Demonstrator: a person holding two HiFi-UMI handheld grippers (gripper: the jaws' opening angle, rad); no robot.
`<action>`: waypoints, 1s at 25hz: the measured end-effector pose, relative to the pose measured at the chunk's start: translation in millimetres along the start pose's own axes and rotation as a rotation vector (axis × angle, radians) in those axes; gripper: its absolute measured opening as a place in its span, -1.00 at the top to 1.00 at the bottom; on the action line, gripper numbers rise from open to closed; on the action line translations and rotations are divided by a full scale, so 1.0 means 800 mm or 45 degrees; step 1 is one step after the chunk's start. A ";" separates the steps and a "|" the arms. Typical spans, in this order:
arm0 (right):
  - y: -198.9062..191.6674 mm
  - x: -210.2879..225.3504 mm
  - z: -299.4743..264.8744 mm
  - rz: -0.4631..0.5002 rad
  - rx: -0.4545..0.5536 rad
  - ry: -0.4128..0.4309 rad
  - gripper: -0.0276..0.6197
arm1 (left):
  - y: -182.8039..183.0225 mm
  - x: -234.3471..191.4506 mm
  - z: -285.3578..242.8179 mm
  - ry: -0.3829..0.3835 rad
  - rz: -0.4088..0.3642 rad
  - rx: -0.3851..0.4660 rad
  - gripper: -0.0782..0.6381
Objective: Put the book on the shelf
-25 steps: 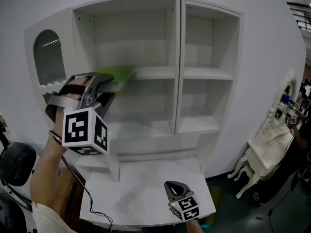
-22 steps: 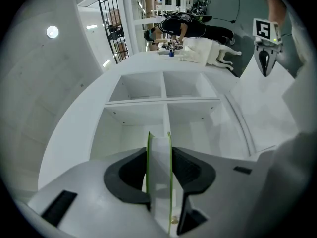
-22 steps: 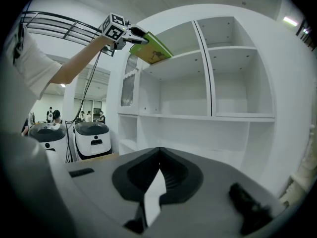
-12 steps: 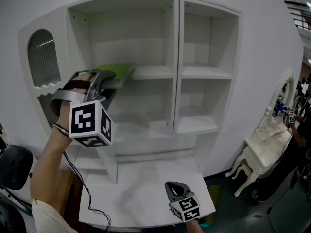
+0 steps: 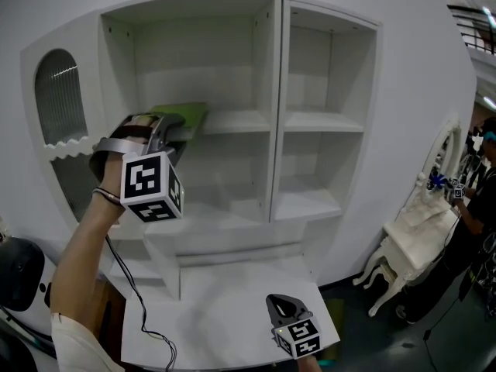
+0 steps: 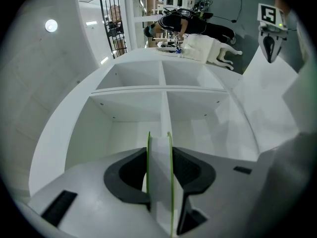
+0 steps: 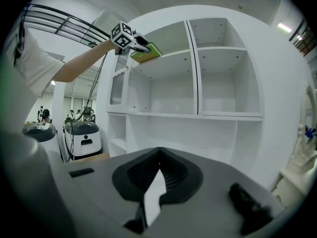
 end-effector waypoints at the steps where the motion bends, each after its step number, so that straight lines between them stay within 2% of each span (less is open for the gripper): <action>1: -0.001 0.002 0.000 -0.001 -0.003 -0.007 0.88 | -0.002 0.001 -0.005 -0.005 0.000 -0.001 0.36; 17: -0.009 0.024 0.009 -0.023 -0.031 -0.133 0.88 | -0.029 0.004 -0.058 -0.047 0.024 -0.012 0.36; 25: -0.010 0.022 0.005 -0.027 -0.027 -0.138 0.88 | -0.029 0.004 -0.061 -0.047 0.024 -0.008 0.36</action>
Point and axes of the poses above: the fingertips, and each gripper's own axes: z backward along the fingers, x to its right, y out of its top, the point moved 8 cm from there along z, backward along the fingers, and after that the axes turned 8 degrees about x, right-handed, at the moved point
